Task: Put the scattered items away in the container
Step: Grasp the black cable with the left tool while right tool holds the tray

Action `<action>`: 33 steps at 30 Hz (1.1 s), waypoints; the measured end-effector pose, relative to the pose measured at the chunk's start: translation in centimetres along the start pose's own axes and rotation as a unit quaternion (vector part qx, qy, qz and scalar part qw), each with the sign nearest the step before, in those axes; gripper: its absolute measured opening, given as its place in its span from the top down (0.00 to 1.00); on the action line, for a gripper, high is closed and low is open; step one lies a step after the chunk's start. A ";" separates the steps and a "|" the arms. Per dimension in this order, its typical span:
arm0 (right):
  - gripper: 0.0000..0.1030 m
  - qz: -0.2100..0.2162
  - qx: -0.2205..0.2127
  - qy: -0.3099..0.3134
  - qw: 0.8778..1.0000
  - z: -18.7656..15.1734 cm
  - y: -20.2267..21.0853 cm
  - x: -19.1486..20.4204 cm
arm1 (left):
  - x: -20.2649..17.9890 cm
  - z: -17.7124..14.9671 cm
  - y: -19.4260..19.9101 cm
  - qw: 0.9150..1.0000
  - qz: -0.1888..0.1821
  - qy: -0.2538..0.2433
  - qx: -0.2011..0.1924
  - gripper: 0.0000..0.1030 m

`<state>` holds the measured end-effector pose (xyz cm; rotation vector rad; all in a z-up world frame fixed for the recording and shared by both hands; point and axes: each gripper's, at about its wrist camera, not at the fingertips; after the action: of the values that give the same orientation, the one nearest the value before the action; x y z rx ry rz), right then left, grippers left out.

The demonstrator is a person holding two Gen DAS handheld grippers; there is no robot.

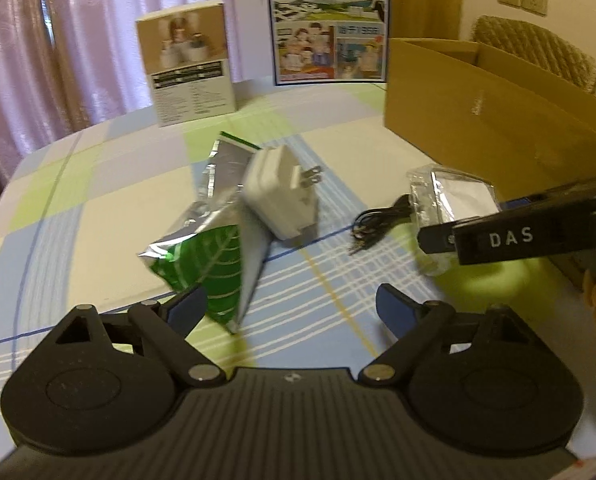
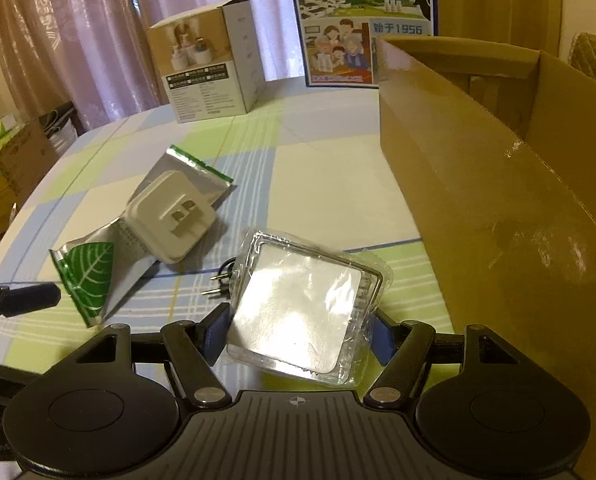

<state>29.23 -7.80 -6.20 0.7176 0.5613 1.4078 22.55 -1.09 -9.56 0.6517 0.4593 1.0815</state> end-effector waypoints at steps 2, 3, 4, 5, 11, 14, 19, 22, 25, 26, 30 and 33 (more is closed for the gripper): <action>0.35 -0.004 -0.002 0.003 1.000 0.3 -0.6 0.0 | -0.1 -0.1 -0.2 1.000 0.003 -0.001 0.002 0.15; 0.35 -0.006 -0.004 0.005 1.000 0.4 -1.0 0.0 | -0.1 -0.2 -0.2 1.000 0.005 -0.002 0.003 0.15; 0.35 -0.008 -0.006 0.006 1.000 0.6 -1.3 0.1 | 0.0 -0.3 -0.3 1.000 0.007 -0.001 0.003 0.15; 0.35 -0.011 -0.010 0.008 1.000 0.9 -1.6 0.1 | 0.0 -0.4 -0.3 1.000 0.007 0.000 0.004 0.15; 0.35 -0.033 -0.030 0.018 0.999 1.7 -3.1 0.0 | -0.3 -0.7 -0.8 1.000 0.006 -0.010 0.010 0.15; 0.35 -0.024 -0.030 0.018 0.999 2.0 -3.8 -0.1 | -0.1 -0.8 -0.8 1.000 0.008 -0.009 0.008 0.15; 0.35 0.027 -0.010 0.010 1.000 1.9 -4.7 -0.4 | 1.2 -0.9 -0.6 0.999 0.019 0.025 -0.002 0.15; 0.36 0.063 -0.001 0.011 0.998 1.9 -4.5 -0.1 | 1.9 -0.7 -0.5 0.999 0.021 0.033 -0.008 0.15; 0.36 0.085 0.002 0.001 0.996 2.0 -4.2 0.0 | 2.3 -0.6 -0.5 0.999 0.012 0.035 -0.011 0.15; 0.36 0.080 -0.002 -0.002 0.997 2.1 -4.0 -0.1 | 2.3 -0.6 -0.5 0.999 0.009 0.033 -0.012 0.15; 0.36 0.042 -0.025 -0.012 0.999 2.8 -3.5 -0.9 | 2.1 -0.3 -0.7 1.000 -0.013 0.019 -0.015 0.15; 0.36 0.027 -0.030 -0.009 0.999 3.2 -4.0 -1.1 | 1.4 -0.2 -1.2 0.999 -0.037 -0.005 -0.012 0.15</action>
<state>34.16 -9.35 -7.08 0.7004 0.4874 1.4609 23.75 -0.10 -10.59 0.6134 0.4578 1.0118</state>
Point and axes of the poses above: each gripper's, at about its wrist camera, not at the fingertips, and y roughly against the way its jaws point, x to its left, z to its top, and after that the axes turned 7 degrees about -z, right-handed
